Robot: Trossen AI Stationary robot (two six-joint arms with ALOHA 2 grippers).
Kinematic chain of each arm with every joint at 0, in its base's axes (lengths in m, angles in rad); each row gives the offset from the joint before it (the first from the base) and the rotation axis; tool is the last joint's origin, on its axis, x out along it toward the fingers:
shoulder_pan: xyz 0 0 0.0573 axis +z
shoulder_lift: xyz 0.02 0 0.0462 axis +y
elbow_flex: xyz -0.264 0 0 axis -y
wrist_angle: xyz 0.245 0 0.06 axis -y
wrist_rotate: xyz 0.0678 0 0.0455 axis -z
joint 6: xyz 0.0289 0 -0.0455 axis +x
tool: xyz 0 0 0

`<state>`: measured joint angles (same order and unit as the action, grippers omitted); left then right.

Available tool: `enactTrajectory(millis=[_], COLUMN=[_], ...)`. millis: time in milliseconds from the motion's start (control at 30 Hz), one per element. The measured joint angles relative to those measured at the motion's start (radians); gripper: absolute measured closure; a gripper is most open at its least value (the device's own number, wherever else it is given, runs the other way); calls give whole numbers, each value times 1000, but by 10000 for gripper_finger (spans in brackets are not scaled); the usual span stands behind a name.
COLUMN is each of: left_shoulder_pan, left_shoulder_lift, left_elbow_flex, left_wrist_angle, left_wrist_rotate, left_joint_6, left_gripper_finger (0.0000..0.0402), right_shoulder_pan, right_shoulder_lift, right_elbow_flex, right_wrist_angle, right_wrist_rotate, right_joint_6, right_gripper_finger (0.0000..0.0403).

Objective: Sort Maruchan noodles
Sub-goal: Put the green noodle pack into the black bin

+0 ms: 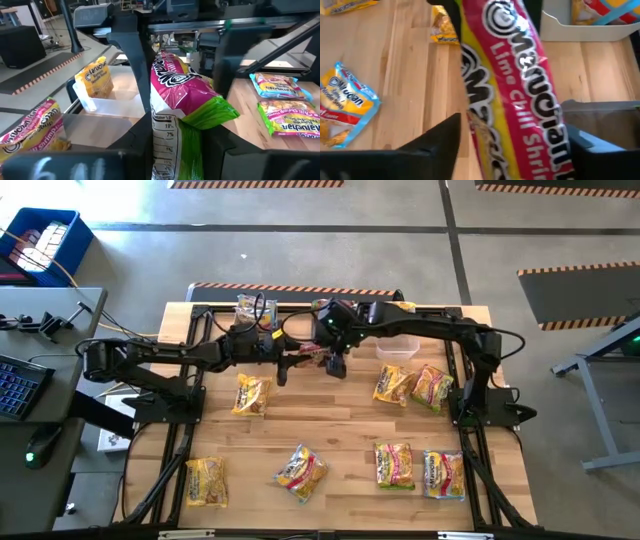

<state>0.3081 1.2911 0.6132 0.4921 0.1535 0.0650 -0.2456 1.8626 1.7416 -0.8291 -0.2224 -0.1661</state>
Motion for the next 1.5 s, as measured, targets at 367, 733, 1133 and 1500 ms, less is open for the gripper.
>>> enactTrajectory(millis=[367, 733, 1133, 1500], left_shoulder_pan=[19, 53, 48, 16], left_shoulder_lift=[-17, -97, -112, -111], left_elbow_flex=[-4, -245, -300, -300], left_wrist_angle=[19, 298, 314, 319], left_wrist_rotate=[-18, -10, -13, 6], left_joint_6=[-56, -187, -233, -229], left_gripper_finger=[247, 243, 243, 243], right_shoulder_pan=[-28, -156, -251, -278], right_shoulder_lift=[-3, -3, 43, 149], right_elbow_flex=[12, 37, 35, 35], right_wrist_angle=[-7, -45, -46, -22], right_wrist_rotate=[57, 103, 83, 109], right_joint_6=[-45, -129, -234, -288], right_gripper_finger=[329, 321, 322, 322])
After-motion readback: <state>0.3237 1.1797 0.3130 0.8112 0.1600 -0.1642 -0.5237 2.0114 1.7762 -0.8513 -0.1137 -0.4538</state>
